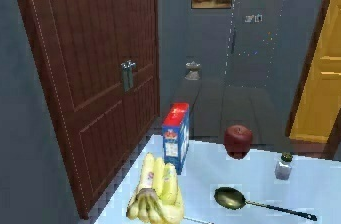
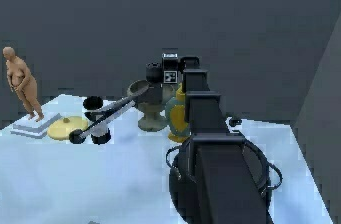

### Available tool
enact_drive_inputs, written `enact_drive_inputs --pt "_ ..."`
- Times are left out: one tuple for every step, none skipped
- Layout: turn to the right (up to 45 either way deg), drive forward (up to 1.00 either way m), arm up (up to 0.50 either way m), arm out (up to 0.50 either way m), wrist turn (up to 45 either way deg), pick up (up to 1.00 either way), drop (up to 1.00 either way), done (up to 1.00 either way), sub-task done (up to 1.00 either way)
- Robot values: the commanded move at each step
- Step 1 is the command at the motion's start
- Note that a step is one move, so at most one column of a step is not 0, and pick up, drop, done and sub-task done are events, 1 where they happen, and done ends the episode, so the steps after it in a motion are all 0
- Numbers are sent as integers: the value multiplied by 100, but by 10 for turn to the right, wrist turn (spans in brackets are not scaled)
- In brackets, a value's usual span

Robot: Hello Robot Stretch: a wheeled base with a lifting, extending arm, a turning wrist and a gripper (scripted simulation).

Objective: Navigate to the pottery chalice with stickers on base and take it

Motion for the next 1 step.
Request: enact_drive_inputs --pt "0 0 0 0 450 0 0 0 0"
